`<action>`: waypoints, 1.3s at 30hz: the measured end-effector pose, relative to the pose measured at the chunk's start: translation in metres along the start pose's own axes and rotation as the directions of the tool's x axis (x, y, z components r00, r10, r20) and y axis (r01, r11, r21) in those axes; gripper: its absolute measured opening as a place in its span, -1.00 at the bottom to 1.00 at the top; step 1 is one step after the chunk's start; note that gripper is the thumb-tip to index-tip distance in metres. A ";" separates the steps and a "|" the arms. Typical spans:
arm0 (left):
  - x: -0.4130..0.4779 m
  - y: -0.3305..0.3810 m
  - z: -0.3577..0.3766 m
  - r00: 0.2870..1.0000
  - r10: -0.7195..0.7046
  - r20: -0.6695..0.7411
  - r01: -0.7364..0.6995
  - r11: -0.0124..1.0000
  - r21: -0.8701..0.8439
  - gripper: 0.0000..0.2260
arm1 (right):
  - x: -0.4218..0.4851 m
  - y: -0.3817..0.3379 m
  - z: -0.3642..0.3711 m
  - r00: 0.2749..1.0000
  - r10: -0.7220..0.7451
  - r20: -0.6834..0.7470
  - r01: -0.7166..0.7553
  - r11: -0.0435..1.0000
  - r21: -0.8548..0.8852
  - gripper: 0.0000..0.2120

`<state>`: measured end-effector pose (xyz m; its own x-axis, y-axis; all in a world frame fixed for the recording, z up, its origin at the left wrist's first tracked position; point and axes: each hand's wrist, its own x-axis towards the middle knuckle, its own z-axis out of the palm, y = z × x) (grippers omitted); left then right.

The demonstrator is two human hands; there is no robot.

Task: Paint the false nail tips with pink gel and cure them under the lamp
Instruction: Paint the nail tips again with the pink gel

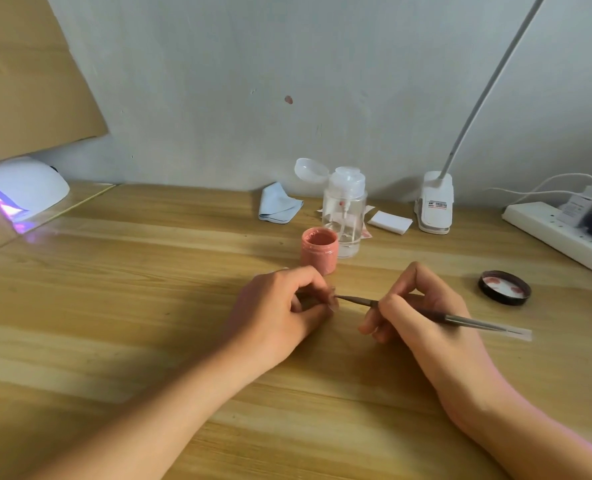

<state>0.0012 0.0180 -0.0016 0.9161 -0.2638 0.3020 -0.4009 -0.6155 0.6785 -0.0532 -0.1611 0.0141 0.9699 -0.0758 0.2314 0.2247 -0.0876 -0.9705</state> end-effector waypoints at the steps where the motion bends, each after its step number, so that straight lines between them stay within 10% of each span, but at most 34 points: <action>1: 0.000 0.000 0.000 1.000 0.003 0.001 -0.003 1.000 0.000 -0.90 | 0.000 -0.001 0.000 1.000 0.003 0.002 -0.003 1.000 -0.003 -0.89; 20: 0.001 0.002 0.001 0.998 0.058 0.012 -0.058 0.998 0.033 -0.88 | -0.009 -0.009 0.000 0.960 -0.275 0.058 0.281 0.938 -0.205 -0.85; 25: -0.001 0.003 0.003 0.997 0.082 0.004 -0.082 0.996 0.029 -0.90 | 0.019 -0.028 0.001 0.971 -0.226 -0.080 0.220 0.972 -0.082 -0.84; 39: 0.000 0.000 0.002 0.996 0.080 0.037 -0.081 0.996 0.022 -0.81 | 0.102 -0.034 0.033 0.993 0.044 -0.112 -0.101 0.813 -0.574 -0.85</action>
<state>0.0010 0.0164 -0.0033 0.8806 -0.3398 0.3303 -0.4736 -0.6083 0.6369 0.0413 -0.1333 0.0684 0.9621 -0.1907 0.1947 0.0309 -0.6335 -0.7731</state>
